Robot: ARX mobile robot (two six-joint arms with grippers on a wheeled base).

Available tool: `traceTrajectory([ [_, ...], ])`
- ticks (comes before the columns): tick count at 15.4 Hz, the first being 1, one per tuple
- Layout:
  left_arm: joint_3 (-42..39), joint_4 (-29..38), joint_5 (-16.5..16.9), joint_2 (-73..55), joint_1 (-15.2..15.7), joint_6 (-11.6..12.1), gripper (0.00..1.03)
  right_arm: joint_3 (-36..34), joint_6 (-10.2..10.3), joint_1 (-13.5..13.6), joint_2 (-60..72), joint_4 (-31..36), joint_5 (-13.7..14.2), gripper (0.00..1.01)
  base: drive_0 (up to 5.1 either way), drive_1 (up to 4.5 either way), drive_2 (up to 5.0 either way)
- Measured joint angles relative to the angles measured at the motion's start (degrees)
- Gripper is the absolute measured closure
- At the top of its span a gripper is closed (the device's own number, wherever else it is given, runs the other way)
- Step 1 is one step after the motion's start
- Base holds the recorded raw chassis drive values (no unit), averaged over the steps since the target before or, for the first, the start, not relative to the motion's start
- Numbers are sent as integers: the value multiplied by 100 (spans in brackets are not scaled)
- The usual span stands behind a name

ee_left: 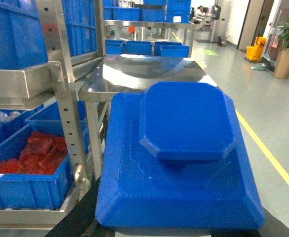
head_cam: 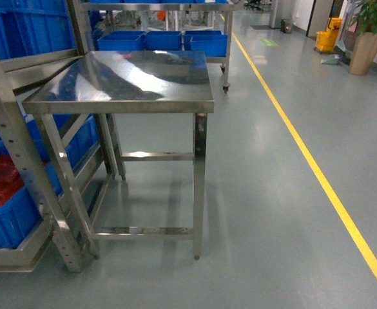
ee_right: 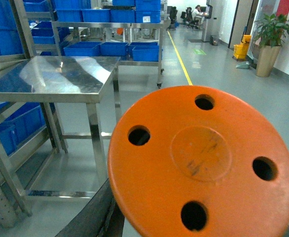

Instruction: Sort blue parts and orange caps into right shelf containers

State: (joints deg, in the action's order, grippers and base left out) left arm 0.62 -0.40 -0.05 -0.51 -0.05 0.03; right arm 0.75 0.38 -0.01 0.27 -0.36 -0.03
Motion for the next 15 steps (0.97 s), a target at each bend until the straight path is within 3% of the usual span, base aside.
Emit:
traceTrajectory([
  [15, 0, -2, 4, 0, 0, 0, 61, 0, 0, 0, 2, -2, 15, 57, 2, 417, -413],
])
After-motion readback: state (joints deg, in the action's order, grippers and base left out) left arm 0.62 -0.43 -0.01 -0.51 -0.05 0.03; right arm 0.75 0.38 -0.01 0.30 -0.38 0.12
